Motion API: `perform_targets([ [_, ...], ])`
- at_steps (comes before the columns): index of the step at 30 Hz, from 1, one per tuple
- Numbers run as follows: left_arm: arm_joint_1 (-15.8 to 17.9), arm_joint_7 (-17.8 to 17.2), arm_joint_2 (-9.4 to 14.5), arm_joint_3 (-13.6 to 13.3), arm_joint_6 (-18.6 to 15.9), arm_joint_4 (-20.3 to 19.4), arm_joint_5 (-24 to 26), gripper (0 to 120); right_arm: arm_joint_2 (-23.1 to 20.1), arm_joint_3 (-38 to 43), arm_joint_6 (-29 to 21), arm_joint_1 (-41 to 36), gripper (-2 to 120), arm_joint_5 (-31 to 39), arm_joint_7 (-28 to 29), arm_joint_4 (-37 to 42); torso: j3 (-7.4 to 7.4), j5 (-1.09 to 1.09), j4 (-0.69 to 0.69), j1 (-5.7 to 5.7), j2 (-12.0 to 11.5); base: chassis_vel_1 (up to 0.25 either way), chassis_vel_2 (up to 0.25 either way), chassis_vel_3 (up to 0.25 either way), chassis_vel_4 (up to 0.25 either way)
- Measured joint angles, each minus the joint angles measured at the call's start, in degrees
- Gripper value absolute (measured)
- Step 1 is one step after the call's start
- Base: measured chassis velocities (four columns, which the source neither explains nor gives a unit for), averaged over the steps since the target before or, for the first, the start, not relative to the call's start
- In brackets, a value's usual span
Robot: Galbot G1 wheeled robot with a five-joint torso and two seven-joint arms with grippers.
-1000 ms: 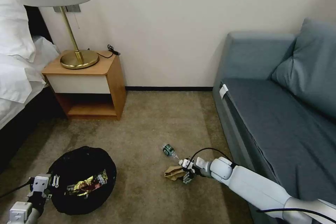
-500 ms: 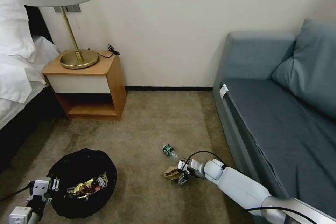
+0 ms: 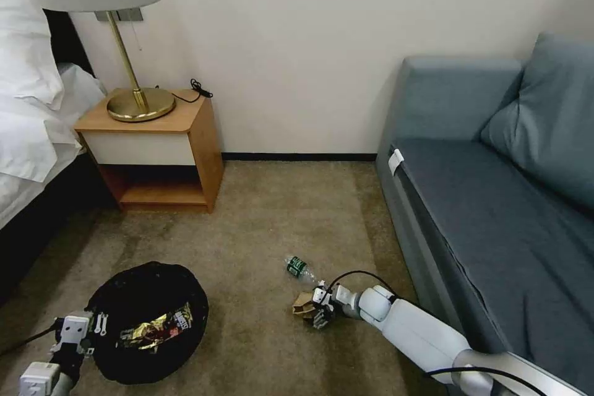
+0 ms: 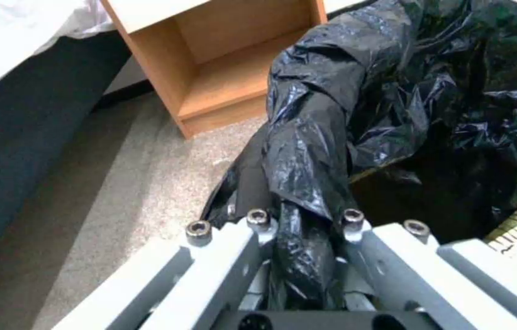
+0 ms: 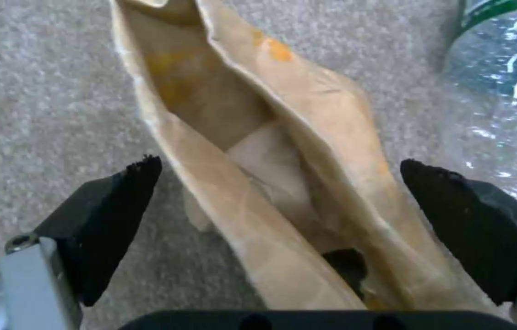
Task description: Pick up the trash bin, then pick up the garbage on the floor and place it into the trash bin.
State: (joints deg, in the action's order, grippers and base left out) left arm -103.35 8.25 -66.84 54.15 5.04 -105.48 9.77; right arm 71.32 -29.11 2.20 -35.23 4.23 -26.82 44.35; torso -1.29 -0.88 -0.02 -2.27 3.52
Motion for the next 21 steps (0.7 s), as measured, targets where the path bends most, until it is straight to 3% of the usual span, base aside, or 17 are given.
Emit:
perform_targets([
  [5,0.3,0.0,0.0,-0.1,-0.2,0.0,0.0,3,0.6,0.5,0.7,-0.1,94,-0.5,-1.2,-1.2,0.0,0.0,0.0,0.0,0.0,0.0,0.0,0.0,0.0],
  [21,0.7,0.1,0.0,-0.4,-0.4,0.2,-0.1,3,1.3,2.2,2.9,-0.6,30,-1.3,-2.6,-1.4,0.0,0.0,0.0,0.0,0.0,0.0,0.0,0.0,0.0],
])
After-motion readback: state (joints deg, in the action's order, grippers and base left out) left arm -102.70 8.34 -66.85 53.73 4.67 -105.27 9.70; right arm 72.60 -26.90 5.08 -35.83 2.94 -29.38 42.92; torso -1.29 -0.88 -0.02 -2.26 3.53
